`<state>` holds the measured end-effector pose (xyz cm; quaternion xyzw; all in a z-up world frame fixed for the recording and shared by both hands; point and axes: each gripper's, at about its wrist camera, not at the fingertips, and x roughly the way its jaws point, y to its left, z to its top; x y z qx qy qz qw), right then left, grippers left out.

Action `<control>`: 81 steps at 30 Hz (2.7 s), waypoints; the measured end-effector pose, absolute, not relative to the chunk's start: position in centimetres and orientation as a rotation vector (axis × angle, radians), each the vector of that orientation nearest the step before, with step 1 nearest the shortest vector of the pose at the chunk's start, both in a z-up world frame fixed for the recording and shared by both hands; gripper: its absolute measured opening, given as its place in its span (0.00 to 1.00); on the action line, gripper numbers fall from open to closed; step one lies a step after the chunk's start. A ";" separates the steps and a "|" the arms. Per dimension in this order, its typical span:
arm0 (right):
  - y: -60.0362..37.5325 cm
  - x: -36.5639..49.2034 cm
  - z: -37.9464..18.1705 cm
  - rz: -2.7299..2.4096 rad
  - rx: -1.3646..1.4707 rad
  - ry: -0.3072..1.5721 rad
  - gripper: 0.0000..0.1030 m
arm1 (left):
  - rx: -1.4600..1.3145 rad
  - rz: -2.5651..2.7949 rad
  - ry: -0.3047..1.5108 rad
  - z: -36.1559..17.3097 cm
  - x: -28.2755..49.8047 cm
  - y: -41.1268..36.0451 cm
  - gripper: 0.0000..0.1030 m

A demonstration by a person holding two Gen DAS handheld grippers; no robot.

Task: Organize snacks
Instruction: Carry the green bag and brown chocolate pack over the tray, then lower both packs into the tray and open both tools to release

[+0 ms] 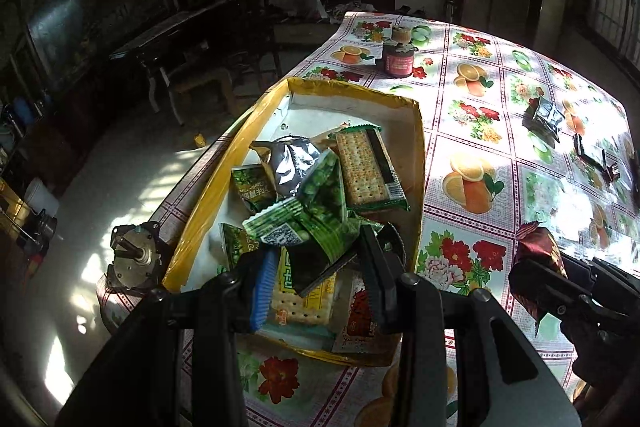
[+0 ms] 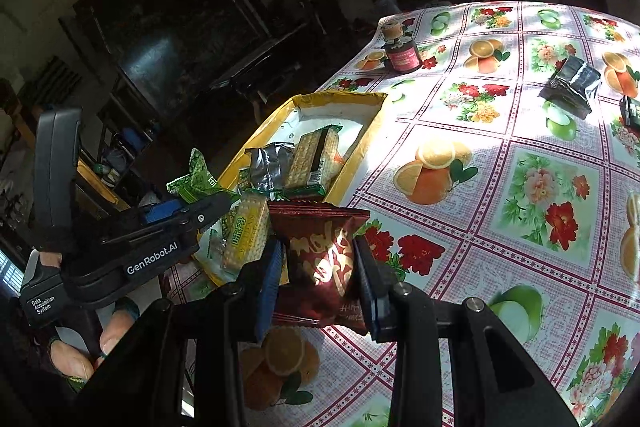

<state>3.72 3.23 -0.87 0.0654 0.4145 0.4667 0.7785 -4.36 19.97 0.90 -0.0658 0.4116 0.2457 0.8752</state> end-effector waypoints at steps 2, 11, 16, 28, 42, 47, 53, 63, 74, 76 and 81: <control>4.1 3.9 -0.9 1.021 0.135 0.898 0.34 | -0.142 0.527 0.863 0.7 -4.4 20.6 0.40; 7.8 4.5 -0.7 1.066 0.101 0.898 0.34 | -0.159 0.556 0.872 0.1 -4.6 22.6 0.40; 9.1 5.0 -0.6 1.074 0.092 0.894 0.34 | -0.167 0.564 0.882 -0.3 -4.4 23.5 0.40; 11.6 6.1 -1.2 1.087 0.086 0.913 0.34 | -0.180 0.569 0.899 -1.0 -3.7 24.6 0.40; 12.6 6.8 -1.9 1.094 0.085 0.934 0.34 | -0.187 0.563 0.923 -1.6 -2.4 25.1 0.40; 12.9 7.0 -2.2 1.093 0.084 0.943 0.34 | -0.190 0.561 0.935 -2.0 -1.9 25.3 0.40; 13.1 7.2 -2.5 1.091 0.087 0.952 0.34 | -0.190 0.557 0.943 -2.2 -1.4 25.3 0.40; 13.6 8.3 -3.4 1.069 0.077 0.967 0.34 | -0.195 0.554 0.963 -2.8 -0.6 25.7 0.40; 14.4 8.8 -2.9 1.048 0.041 0.951 0.36 | -0.209 0.546 0.983 -3.1 -0.1 26.1 0.45; 14.3 8.6 -2.7 1.042 0.037 0.950 0.36 | -0.210 0.547 0.981 -3.0 -0.3 26.1 0.54; 14.2 8.4 -2.4 1.047 0.047 0.950 0.43 | -0.210 0.556 0.953 -2.2 -1.4 26.0 0.62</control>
